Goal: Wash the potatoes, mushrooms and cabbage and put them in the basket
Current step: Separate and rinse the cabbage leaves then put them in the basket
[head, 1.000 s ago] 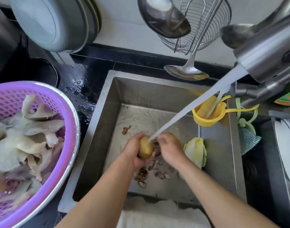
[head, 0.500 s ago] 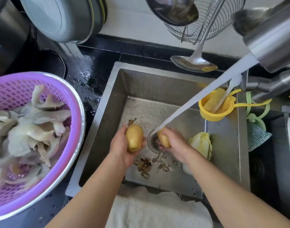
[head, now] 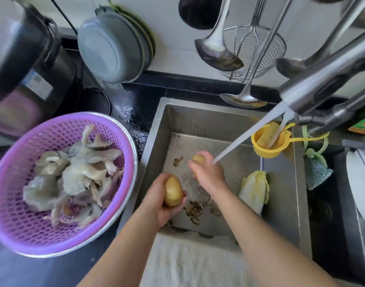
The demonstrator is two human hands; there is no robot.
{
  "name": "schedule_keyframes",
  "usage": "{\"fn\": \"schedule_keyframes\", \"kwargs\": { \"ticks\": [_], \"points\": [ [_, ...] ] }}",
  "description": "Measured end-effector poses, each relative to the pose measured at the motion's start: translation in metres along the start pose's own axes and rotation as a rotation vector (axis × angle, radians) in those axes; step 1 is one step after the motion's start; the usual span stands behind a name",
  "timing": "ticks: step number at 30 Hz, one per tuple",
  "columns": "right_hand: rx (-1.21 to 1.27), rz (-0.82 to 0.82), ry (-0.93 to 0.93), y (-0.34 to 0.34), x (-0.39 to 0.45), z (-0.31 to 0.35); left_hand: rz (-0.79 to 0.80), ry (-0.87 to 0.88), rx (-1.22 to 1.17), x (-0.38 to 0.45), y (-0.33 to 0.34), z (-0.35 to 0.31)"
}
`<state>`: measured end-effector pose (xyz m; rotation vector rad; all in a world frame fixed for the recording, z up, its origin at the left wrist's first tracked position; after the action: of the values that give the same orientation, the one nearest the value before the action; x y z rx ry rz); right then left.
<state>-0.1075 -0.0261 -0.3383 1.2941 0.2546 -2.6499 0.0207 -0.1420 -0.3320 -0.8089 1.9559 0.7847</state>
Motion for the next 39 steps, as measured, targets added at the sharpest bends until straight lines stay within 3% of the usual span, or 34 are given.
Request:
{"fn": "schedule_keyframes", "kwargs": {
  "ticks": [4, 6, 8, 11, 12, 13, 15, 17, 19, 20, 22, 23, 28, 30, 33, 36, 39],
  "points": [
    [0.629, 0.305, 0.218, -0.03, -0.027, -0.018, 0.18, 0.016, -0.028, -0.012, 0.038, -0.007],
    [0.795, 0.386, 0.228, -0.054, -0.041, -0.018, 0.293, 0.027, -0.043, -0.012, 0.066, -0.011],
    [0.769, 0.351, 0.25, -0.072, -0.042, -0.026, 0.395, 0.074, 0.077, -0.014, 0.094, -0.011],
    [0.153, -0.033, 0.272, -0.12, -0.042, -0.05, 0.211, 0.253, 0.699, -0.002, 0.093, -0.008],
    [-0.027, -0.12, 0.239, -0.135, -0.042, -0.049, 0.144, 0.329, 0.937, 0.0, 0.091, -0.013],
    [-0.036, -0.114, 0.212, -0.143, -0.044, -0.046, 0.129, 0.363, 1.103, 0.001, 0.09, -0.014],
    [0.261, 0.089, 0.136, -0.141, -0.055, -0.028, 0.261, 0.349, 1.062, -0.007, 0.097, -0.009],
    [0.389, 0.219, 0.115, -0.138, -0.062, -0.019, 0.269, 0.276, 1.074, -0.012, 0.088, -0.006],
    [-0.116, 0.054, 0.185, -0.131, -0.064, -0.032, 0.14, 0.23, 1.12, -0.016, 0.067, -0.007],
    [-0.381, -0.092, 0.171, -0.134, -0.062, -0.036, 0.057, 0.313, 1.224, -0.019, 0.061, -0.018],
    [-0.565, -0.189, 0.106, -0.122, -0.065, -0.037, 0.13, 0.397, 1.267, -0.035, 0.064, -0.023],
    [-0.488, -0.192, 0.064, -0.114, -0.073, -0.032, 0.141, 0.427, 1.155, -0.042, 0.059, -0.03],
    [-0.567, 0.054, -0.134, -0.03, -0.143, 0.016, 0.188, 0.621, 0.825, -0.126, 0.001, -0.113],
    [-0.688, 0.147, -0.337, 0.022, -0.167, 0.05, 0.149, 0.678, 0.82, -0.153, -0.045, -0.156],
    [-0.774, 0.335, -0.576, 0.111, -0.196, 0.084, 0.006, 0.612, 1.139, -0.172, -0.118, -0.208],
    [-1.033, 0.455, -0.615, 0.199, -0.202, 0.072, -0.129, 0.406, 1.539, -0.174, -0.175, -0.232],
    [-1.326, 0.404, -0.715, 0.252, -0.202, 0.049, -0.274, 0.387, 1.646, -0.16, -0.203, -0.245]
  ]
}}
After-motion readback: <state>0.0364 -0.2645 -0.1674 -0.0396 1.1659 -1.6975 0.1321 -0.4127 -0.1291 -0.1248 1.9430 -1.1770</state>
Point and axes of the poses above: each hand's wrist, its own x-axis towards the middle knuckle, its own y-axis out of the palm, z = x × y, the point moved 10 cm from there along x, towards the middle knuckle, and after that the axes turned 9 degrees about y, right-handed, at the moved point
